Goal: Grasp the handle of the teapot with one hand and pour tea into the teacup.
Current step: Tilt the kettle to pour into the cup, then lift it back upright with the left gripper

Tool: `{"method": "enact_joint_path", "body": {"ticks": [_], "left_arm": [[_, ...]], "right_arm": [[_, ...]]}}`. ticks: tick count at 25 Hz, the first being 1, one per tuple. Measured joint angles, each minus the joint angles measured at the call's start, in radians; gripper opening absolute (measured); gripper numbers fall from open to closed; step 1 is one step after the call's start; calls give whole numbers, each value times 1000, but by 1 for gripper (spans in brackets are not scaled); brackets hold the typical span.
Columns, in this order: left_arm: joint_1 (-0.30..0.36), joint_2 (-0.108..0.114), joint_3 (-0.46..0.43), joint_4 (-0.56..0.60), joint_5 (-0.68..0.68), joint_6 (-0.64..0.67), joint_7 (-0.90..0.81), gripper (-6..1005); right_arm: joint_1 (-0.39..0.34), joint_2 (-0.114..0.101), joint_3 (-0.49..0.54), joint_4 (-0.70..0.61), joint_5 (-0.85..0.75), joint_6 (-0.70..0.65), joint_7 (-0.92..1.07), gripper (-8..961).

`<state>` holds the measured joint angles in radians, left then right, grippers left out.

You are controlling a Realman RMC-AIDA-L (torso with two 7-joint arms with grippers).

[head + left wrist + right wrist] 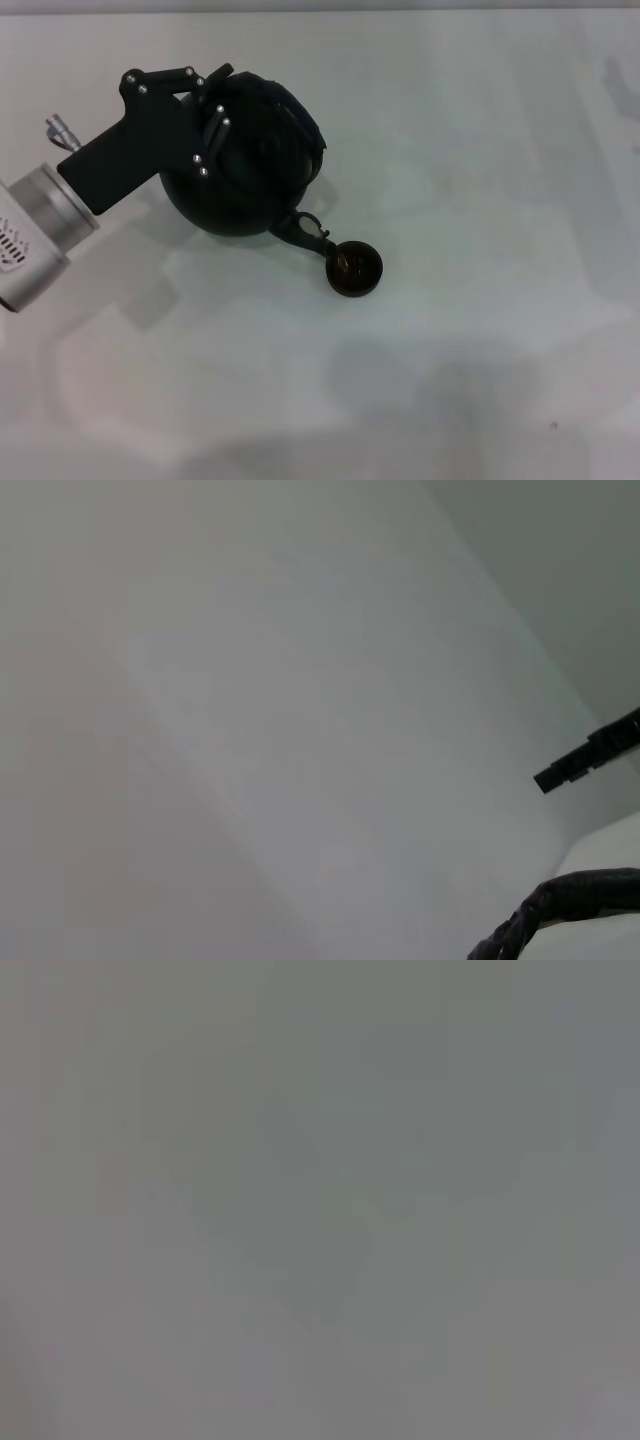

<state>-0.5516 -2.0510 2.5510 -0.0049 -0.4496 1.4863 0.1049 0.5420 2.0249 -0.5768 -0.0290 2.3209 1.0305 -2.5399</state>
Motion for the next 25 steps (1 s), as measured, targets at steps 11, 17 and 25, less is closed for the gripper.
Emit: {"method": "enact_joint_path", "body": {"ticks": [11,17,25], "left_arm": [[-7,-1,1,-11,0,0,13,104],[-8,-2,2,-11,2,0,21,102],[-6,-2,2,-10,2,1,39,103]], "right_arm": [[5,0,-5,0,-3,0,20,844],[5,0,-5,0,-3,0,20,844],[4,1,-5,1,-5,0,20,844]]}}
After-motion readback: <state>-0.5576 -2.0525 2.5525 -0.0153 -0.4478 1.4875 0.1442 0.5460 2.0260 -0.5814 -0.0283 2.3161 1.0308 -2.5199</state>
